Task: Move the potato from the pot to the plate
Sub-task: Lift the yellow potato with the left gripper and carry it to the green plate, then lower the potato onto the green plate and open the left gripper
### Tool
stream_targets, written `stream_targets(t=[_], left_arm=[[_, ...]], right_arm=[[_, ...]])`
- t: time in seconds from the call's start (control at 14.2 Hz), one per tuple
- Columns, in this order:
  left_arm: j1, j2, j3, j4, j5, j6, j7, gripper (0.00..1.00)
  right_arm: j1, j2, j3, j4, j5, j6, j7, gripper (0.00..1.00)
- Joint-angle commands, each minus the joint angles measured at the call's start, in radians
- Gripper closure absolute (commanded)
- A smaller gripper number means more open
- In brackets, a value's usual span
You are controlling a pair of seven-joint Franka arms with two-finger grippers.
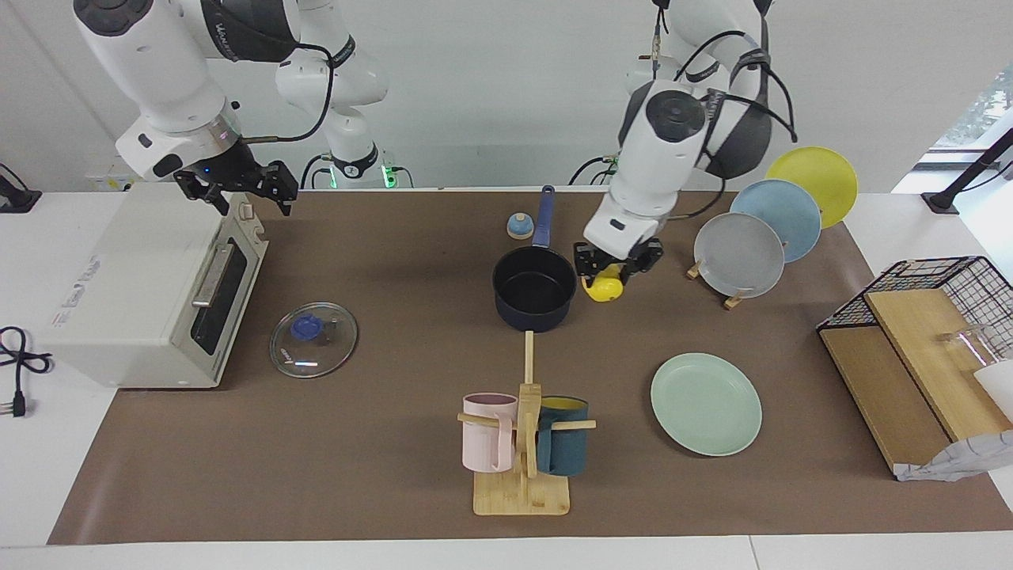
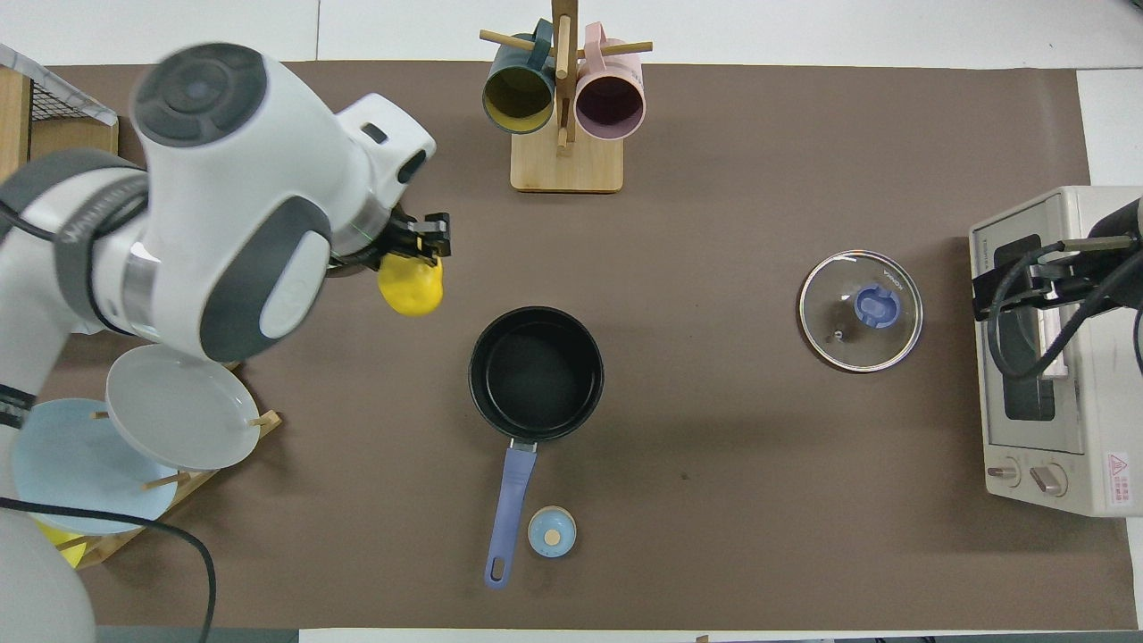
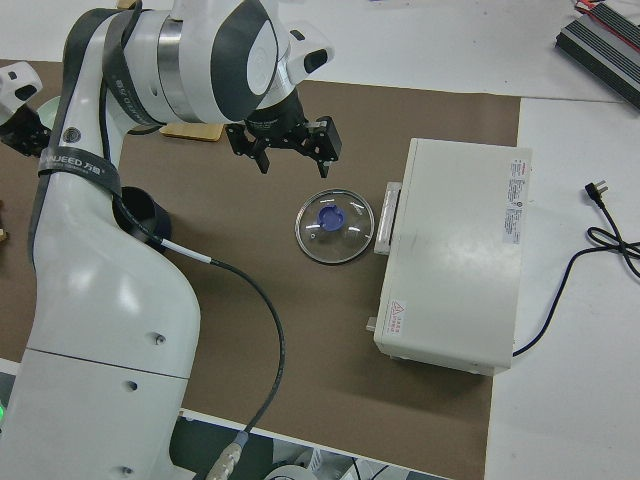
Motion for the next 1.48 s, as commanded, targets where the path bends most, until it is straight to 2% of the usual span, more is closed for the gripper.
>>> stream_targets(t=[0.0, 0.21, 0.42, 0.56, 0.99, 1.06, 1.13, 1.2, 1.27, 1.34, 1.41], left_arm=[[0.114, 0.099, -0.006, 0.112, -0.019, -0.022, 0.176, 1.0], [0.185, 0.231, -0.003, 0.186, -0.017, 0.073, 0.293, 1.0], [0.219, 0.345, -0.003, 0.186, -0.017, 0.175, 0.341, 1.0], [0.219, 0.362, -0.001, 0.177, -0.004, 0.193, 0.344, 1.0], [0.219, 0.337, -0.001, 0.087, 0.018, 0.234, 0.347, 1.0], [0.217, 0.333, -0.001, 0.074, 0.018, 0.256, 0.347, 0.94], [0.219, 0.327, 0.0, 0.05, 0.018, 0.282, 0.347, 0.65], [0.219, 0.321, 0.0, 0.038, 0.018, 0.29, 0.352, 0.45], [0.219, 0.319, 0.0, 0.037, 0.022, 0.287, 0.363, 0.17], [0.217, 0.319, 0.0, 0.045, 0.045, 0.278, 0.367, 0.0], [0.216, 0.317, 0.0, 0.051, 0.064, 0.274, 0.367, 0.0]], right_arm=[[-0.009, -0.031, 0.001, -0.045, 0.019, 0.035, 0.022, 0.0], [-0.014, -0.016, 0.001, -0.039, 0.011, 0.038, 0.026, 0.0], [-0.014, -0.019, 0.001, -0.036, 0.01, 0.025, 0.022, 0.0], [-0.016, -0.019, 0.003, -0.036, 0.01, 0.034, 0.022, 0.0], [-0.069, -0.019, 0.038, -0.037, 0.011, 0.038, 0.024, 0.0], [-0.068, -0.019, 0.038, -0.037, 0.011, 0.033, 0.022, 0.0], [-0.068, -0.019, 0.038, -0.037, 0.011, 0.033, 0.022, 0.0], [-0.068, -0.019, 0.038, -0.037, 0.011, 0.031, 0.019, 0.0], [-0.068, -0.02, 0.038, -0.037, 0.011, 0.031, 0.021, 0.0], [-0.068, -0.02, 0.036, -0.037, 0.011, 0.034, 0.022, 0.0], [-0.068, -0.02, 0.035, -0.037, 0.011, 0.038, 0.019, 0.0]])
